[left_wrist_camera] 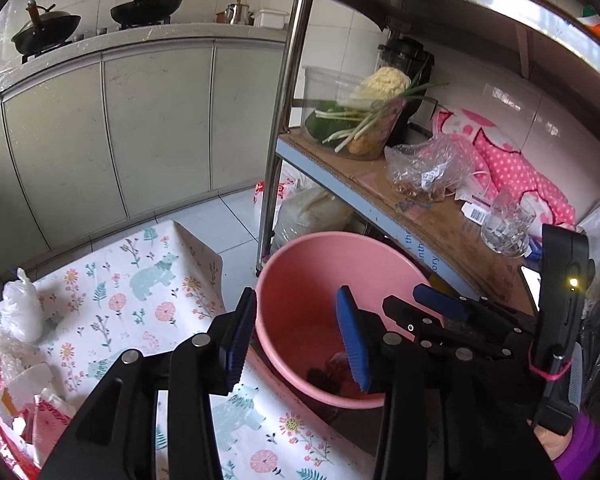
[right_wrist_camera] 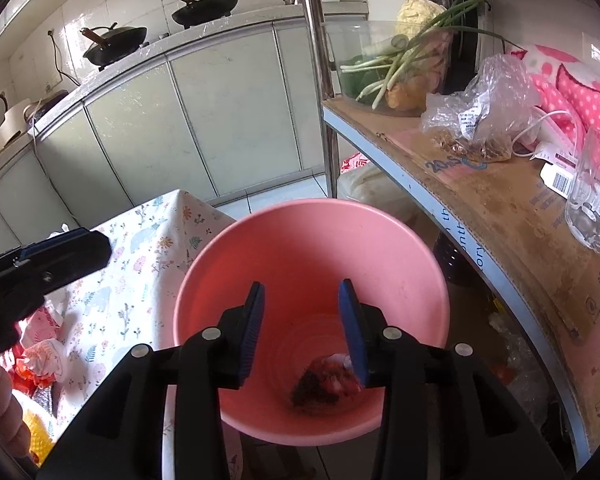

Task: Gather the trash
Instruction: 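Open both grippers to drop the steel wool and foil into the bucket, then move both grippers back to the yellow foam nets on the table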

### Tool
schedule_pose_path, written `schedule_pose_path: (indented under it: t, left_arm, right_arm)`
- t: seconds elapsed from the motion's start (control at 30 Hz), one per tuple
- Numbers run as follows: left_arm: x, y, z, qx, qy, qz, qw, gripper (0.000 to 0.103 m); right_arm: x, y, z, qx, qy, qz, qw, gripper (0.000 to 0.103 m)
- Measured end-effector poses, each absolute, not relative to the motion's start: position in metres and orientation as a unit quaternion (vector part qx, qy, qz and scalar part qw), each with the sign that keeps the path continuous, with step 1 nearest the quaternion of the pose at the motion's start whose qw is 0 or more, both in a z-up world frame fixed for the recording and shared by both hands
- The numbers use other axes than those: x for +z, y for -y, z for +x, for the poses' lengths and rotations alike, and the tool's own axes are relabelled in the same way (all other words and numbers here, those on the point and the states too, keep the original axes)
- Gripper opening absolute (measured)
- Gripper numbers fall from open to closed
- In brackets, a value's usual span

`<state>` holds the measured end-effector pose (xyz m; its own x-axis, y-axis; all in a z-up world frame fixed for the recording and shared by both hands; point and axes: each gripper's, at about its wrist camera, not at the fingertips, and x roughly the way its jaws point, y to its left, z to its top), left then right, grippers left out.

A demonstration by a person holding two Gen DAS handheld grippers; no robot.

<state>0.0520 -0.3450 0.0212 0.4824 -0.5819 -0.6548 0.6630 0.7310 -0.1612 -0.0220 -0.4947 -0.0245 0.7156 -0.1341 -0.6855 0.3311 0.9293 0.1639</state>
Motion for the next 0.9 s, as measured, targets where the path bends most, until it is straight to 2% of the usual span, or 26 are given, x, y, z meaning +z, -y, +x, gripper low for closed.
schedule_pose_path:
  t: [0.3, 0.57, 0.9]
  left_arm:
    - [0.053, 0.283, 0.037, -0.34, -0.333, 0.044, 0.879, 0.041]
    - [0.072, 0.193, 0.009, -0.281, -0.314, 0.035, 0.906, 0.041]
    - [0.064, 0.091, -0.043, -0.217, -0.317, 0.02, 0.923, 0.042]
  right_arm:
    - [-0.002, 0.466, -0.034, -0.077, -0.347, 0.142, 0.924, 0.04]
    - [0.014, 0.418, -0.053, -0.002, -0.335, 0.124, 0.934, 0.04]
    - [0.005, 0.366, -0.069, 0.097, -0.366, 0.149, 0.914, 0.04]
